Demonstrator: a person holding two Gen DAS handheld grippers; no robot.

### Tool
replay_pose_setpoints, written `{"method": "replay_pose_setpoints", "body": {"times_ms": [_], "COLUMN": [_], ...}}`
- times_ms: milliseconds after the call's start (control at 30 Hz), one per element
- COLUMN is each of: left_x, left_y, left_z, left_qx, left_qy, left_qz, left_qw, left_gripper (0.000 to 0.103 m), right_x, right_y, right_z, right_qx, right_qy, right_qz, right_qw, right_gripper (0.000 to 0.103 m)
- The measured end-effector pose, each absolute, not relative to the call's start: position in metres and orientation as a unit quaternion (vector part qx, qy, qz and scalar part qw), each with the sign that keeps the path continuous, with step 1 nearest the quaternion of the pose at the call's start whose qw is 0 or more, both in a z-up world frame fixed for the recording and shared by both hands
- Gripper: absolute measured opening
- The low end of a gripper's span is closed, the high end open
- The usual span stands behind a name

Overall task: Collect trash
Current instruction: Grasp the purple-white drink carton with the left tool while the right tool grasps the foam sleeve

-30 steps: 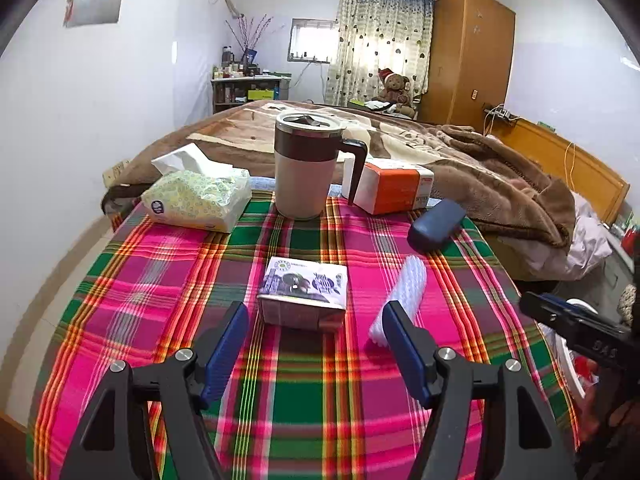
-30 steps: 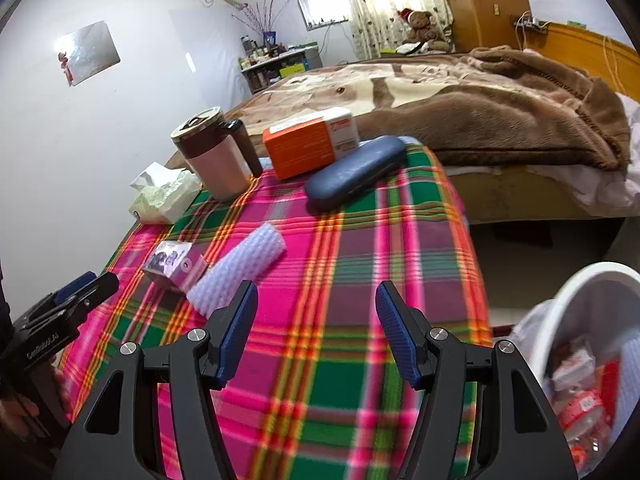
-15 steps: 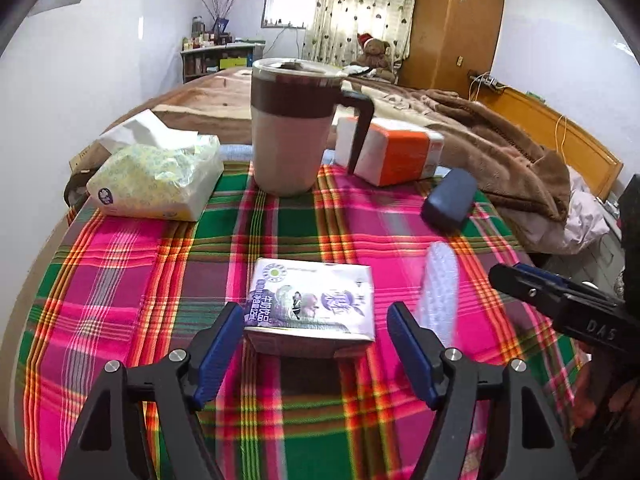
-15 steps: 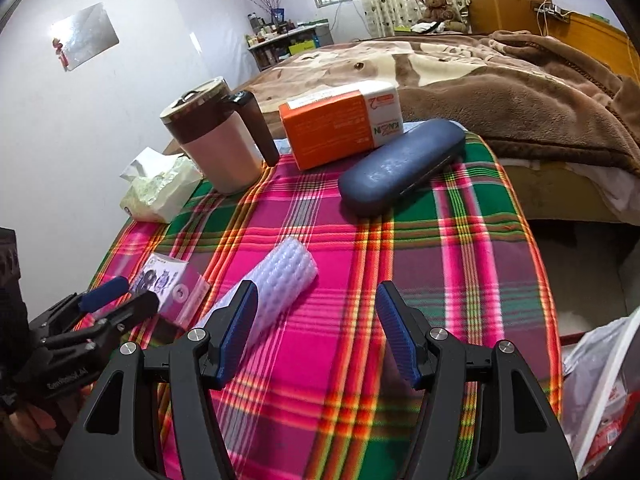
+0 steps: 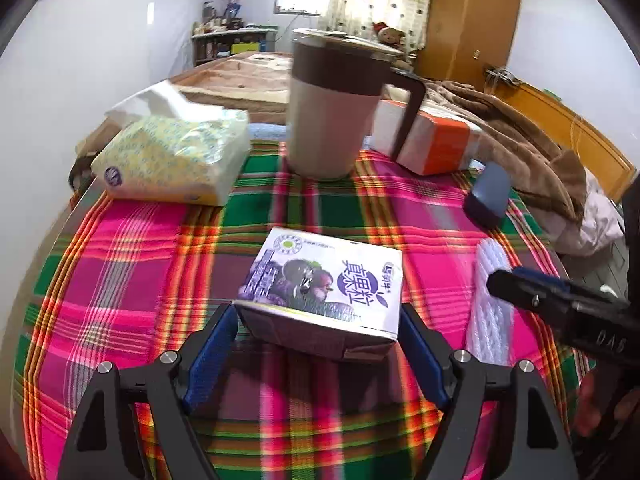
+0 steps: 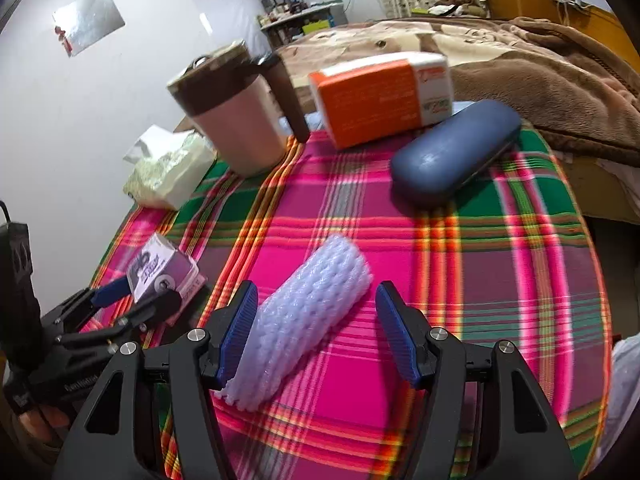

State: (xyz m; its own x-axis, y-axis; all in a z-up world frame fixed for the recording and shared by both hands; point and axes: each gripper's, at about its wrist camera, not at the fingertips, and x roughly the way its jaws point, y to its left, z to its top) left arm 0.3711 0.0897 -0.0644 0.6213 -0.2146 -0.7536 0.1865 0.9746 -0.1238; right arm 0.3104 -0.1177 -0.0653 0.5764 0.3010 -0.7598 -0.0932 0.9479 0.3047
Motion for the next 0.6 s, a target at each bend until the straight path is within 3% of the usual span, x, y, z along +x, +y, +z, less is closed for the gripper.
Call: {"method": "replay_pose_setpoints", "body": {"times_ms": [500,600], "left_x": [0.388,0.386], "left_y": [0.096,0.097], "left_z": [-0.073,-0.071], "left_qx": [-0.016,-0.020], "left_qy": [0.431,0.424], "left_qz": [-0.103,-0.102], "left_qw": [0.896,0.900], "left_gripper": [0.080,0.080], "right_x": [0.317,0.314], "right_y": [-0.100,-0.100], "right_z": [-0.069,-0.068], "right_qx": [0.095,0.097], "right_qy": [0.457,0.453], "right_qz": [0.111,0.117], "right_qw": [0.878,0.878], "right_gripper": [0.063,0.050]}}
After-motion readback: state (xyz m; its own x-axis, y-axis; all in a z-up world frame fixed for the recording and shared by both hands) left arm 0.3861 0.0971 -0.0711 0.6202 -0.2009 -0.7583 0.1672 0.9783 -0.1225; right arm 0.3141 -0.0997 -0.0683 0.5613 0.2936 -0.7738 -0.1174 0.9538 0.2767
